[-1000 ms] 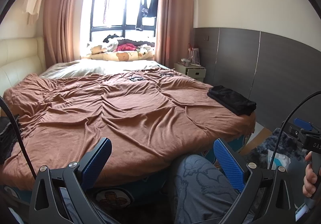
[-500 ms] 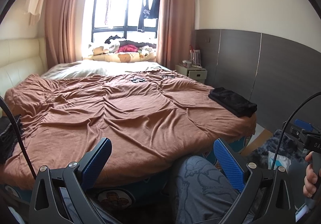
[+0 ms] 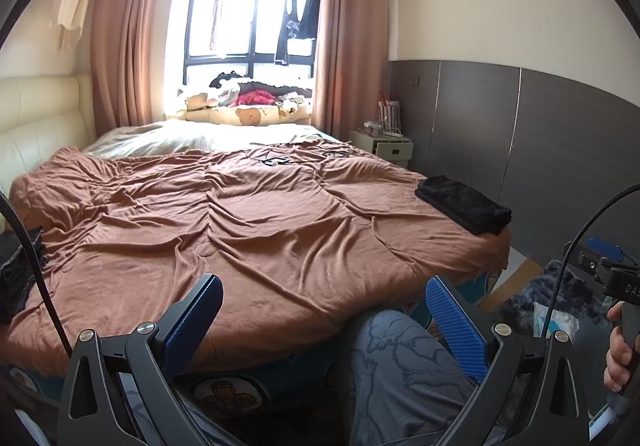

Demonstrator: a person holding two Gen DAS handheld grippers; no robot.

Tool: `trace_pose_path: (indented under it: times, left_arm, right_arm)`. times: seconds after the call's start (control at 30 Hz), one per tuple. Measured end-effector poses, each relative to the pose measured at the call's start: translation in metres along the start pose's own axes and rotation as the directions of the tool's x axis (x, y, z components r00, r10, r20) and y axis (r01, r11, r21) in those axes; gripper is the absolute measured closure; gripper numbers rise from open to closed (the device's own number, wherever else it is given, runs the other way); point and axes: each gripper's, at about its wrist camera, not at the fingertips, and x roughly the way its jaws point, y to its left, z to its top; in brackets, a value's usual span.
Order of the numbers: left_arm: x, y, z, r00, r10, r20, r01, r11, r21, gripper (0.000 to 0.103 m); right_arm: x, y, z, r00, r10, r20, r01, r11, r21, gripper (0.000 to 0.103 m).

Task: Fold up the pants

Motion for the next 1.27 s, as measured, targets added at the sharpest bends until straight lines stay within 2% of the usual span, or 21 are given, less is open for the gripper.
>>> trace_pose_path:
  times: [1.27]
  left_arm:
    - [-0.01, -0.003, 0.001, 1.0, -0.008, 0.017, 0.009, 1.0, -0.02, 0.001]
  right_arm:
    - [0.0, -0.011, 0.0, 1.0, 0.004, 0.018, -0.004, 0.999, -0.038, 0.0]
